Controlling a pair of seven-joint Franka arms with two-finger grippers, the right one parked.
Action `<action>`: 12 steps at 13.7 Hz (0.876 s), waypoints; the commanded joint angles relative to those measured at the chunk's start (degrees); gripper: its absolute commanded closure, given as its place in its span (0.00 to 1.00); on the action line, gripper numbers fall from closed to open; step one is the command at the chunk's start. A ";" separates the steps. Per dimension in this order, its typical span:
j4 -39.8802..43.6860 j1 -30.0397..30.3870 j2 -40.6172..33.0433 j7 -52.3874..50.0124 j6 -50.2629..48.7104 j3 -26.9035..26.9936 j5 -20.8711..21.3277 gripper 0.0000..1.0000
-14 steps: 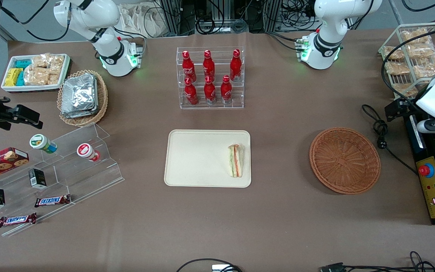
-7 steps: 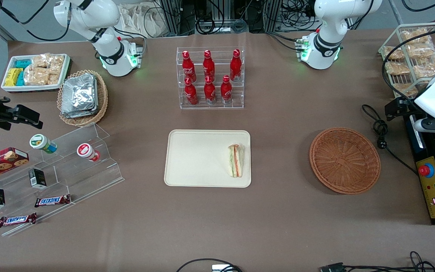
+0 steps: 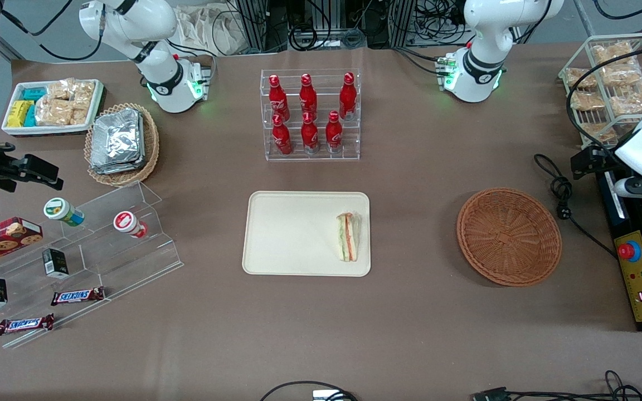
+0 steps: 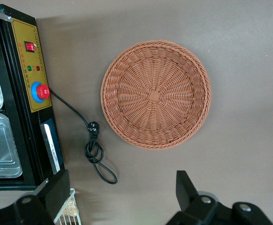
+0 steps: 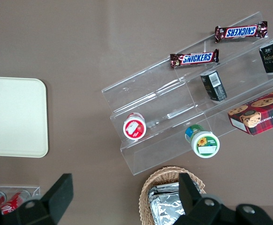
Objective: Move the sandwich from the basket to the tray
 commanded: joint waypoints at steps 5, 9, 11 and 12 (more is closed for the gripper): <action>-0.21 0.51 -0.24 0.26 -0.33 -0.25 -0.47 0.00; -0.12 0.51 -0.24 0.17 -0.33 -0.25 -0.56 0.00; -0.12 0.51 -0.24 -0.10 -0.59 -0.25 -0.56 0.00; -0.12 0.86 -0.24 -0.62 -0.77 -0.25 -0.65 0.00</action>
